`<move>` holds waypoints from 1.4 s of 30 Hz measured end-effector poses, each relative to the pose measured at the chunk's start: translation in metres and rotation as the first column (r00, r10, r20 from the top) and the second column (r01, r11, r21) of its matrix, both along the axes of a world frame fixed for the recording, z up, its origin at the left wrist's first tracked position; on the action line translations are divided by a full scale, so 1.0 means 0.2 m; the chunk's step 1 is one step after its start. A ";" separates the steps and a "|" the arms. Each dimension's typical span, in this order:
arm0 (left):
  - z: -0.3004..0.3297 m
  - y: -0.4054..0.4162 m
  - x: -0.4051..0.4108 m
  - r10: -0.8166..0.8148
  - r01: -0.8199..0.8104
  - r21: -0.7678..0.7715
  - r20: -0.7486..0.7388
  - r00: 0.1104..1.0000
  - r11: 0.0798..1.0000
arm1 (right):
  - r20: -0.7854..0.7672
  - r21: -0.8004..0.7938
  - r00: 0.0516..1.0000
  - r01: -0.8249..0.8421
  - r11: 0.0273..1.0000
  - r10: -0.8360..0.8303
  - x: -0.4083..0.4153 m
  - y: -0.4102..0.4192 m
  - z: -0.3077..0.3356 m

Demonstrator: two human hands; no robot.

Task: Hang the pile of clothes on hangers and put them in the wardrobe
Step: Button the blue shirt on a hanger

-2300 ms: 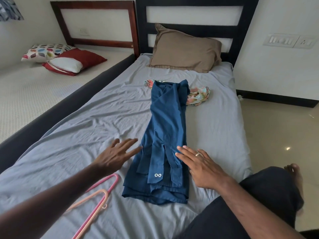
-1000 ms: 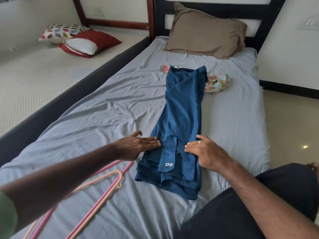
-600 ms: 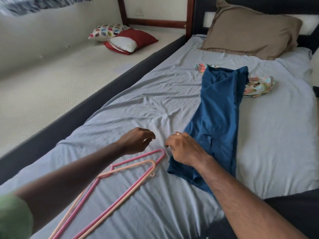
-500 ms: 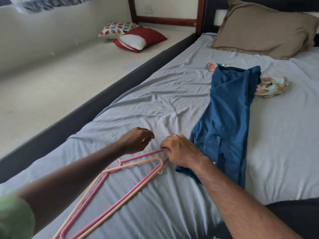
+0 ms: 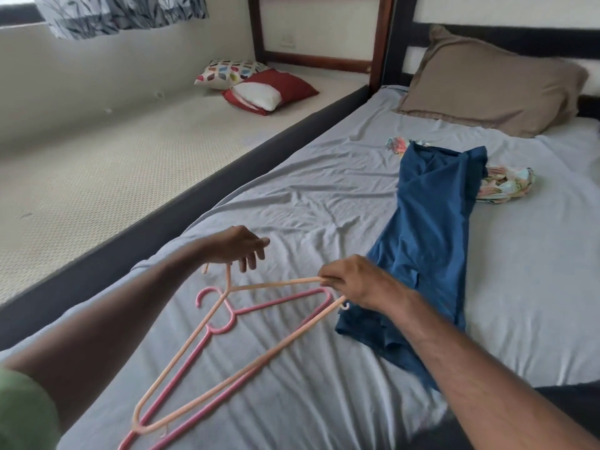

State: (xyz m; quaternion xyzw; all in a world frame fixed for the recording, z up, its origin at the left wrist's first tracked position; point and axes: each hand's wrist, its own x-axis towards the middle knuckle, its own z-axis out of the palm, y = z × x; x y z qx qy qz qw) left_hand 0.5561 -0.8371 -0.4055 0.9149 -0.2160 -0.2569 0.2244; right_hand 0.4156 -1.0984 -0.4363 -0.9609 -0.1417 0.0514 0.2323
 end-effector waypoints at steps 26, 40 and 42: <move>0.75 -2.96 -0.59 0.050 -0.126 -0.612 -0.140 0.989 0.781 | 0.288 0.368 0.556 0.687 0.626 -0.780 -0.83 -2.68 0.26; 0.94 -2.80 -0.32 0.641 -0.698 -0.536 -0.334 0.692 0.475 | 0.067 0.273 0.767 0.602 0.751 -0.639 -0.42 -2.83 0.68; 1.05 -2.60 -0.32 0.741 -0.785 -0.508 -0.360 0.567 0.355 | 0.004 0.277 0.835 0.528 0.803 -0.551 -0.23 -2.70 0.87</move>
